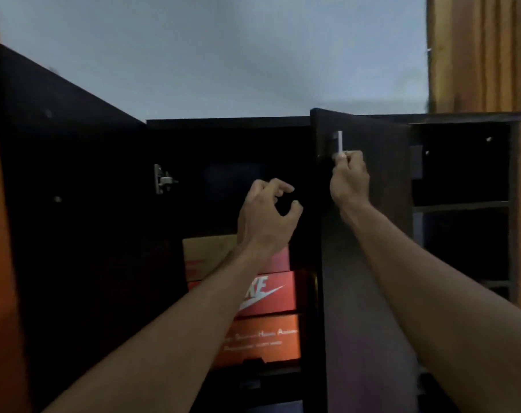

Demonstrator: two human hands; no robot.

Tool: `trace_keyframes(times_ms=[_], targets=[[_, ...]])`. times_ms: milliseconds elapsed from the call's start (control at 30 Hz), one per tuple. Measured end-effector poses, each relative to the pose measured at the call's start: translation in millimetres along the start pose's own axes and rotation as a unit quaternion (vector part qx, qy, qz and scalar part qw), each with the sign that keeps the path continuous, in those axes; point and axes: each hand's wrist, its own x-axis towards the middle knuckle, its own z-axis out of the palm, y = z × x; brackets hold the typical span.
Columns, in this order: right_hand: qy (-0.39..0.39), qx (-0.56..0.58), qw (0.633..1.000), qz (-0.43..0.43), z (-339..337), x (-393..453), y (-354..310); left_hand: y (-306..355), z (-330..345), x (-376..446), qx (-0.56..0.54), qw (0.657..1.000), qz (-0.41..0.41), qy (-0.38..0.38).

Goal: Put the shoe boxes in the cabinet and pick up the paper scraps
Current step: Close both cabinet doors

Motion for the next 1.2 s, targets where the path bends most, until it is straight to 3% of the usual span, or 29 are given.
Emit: trace_keyframes(times_ms=[200,333,400,467,533,633,733,1000,1200], targets=[[-0.048,-0.032,0.998,0.019,22.1,6.6,5.9,39.4,-118.4,-2.3,0.009,0.980,0.075,0.182],[-0.086,-0.041,0.994,0.054,26.6,11.6,3.4,54.0,-186.3,-7.3,0.097,0.929,0.130,0.333],[-0.112,-0.049,0.990,0.074,27.5,12.3,-3.7,57.6,-214.6,-11.6,0.164,0.899,0.109,0.391],[-0.130,-0.061,0.986,0.087,26.5,14.0,-6.3,52.9,-240.2,-13.8,0.202,0.887,0.020,0.414],[-0.141,-0.073,0.984,0.086,25.2,17.7,-4.6,40.5,-263.4,-13.9,0.182,0.894,-0.102,0.396],[-0.163,-0.081,0.979,0.087,23.4,21.6,-3.8,16.6,-286.4,-15.5,-0.032,0.919,-0.277,0.279],[-0.187,-0.076,0.975,0.092,23.8,27.5,-2.1,10.9,-282.7,-26.4,-0.158,0.900,-0.365,0.179],[-0.201,-0.031,0.975,0.086,34.0,32.4,19.3,20.3,-236.4,-29.8,-0.283,0.885,-0.320,0.184],[-0.179,-0.013,0.981,0.075,44.3,34.0,26.2,36.2,-156.3,-23.6,-0.369,0.886,-0.257,0.115]])
